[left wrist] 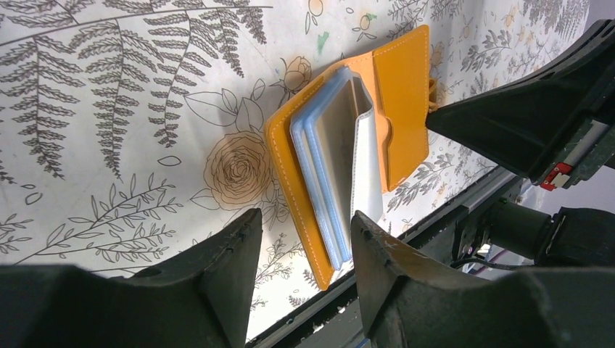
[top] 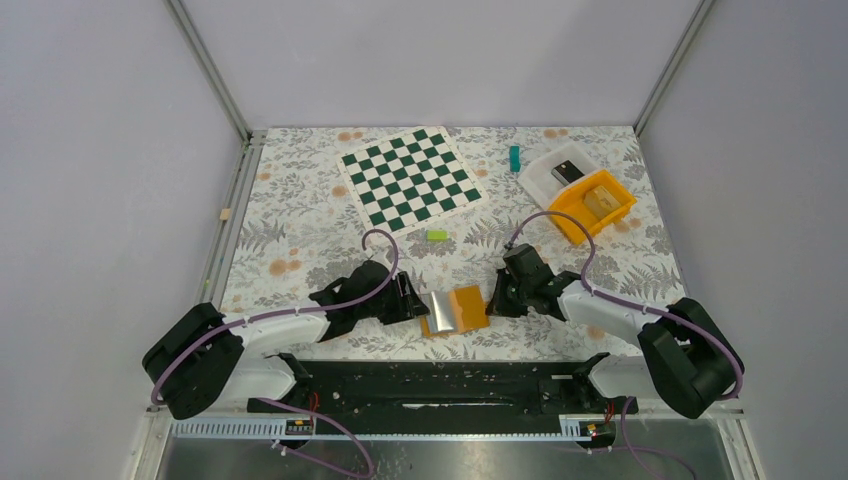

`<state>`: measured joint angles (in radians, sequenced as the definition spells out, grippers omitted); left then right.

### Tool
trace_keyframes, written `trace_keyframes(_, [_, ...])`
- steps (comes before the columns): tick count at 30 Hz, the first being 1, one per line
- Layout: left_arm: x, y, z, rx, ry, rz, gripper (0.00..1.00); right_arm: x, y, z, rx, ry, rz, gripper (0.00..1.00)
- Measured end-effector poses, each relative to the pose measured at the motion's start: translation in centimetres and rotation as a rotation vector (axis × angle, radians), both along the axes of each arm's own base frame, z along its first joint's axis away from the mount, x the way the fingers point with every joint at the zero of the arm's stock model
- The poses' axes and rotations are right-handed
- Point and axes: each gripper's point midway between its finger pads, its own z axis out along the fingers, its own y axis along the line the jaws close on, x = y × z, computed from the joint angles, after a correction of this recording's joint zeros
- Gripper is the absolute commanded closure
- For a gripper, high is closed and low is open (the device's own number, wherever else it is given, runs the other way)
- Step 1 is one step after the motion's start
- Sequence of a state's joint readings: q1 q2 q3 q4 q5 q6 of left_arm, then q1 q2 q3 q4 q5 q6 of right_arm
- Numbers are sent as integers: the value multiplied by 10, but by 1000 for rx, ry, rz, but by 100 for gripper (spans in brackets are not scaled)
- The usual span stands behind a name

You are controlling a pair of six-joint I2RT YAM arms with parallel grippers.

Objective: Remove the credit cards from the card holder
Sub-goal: Open the card holder at the center of the board, then remove the credit card from the card holder.

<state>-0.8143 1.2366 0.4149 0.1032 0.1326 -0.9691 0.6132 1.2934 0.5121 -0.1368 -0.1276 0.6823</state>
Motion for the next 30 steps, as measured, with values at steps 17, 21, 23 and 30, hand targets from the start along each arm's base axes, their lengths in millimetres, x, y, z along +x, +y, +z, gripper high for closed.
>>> trace_keyframes(17, [5, -3, 1, -32, 10, 48, 64, 0, 1, -1, 11, 11, 1, 100])
trace_keyframes(21, [5, -2, -2, -27, 25, 63, 64, 1, 2, -1, 16, 10, 2, 100])
trace_keyframes(23, [5, 1, -4, -16, 33, 76, 63, 1, 2, -1, 18, 12, 2, 100])
trace_keyframes(30, [5, 0, -12, -11, 51, 84, 63, 2, 5, -2, 30, 7, 4, 100])
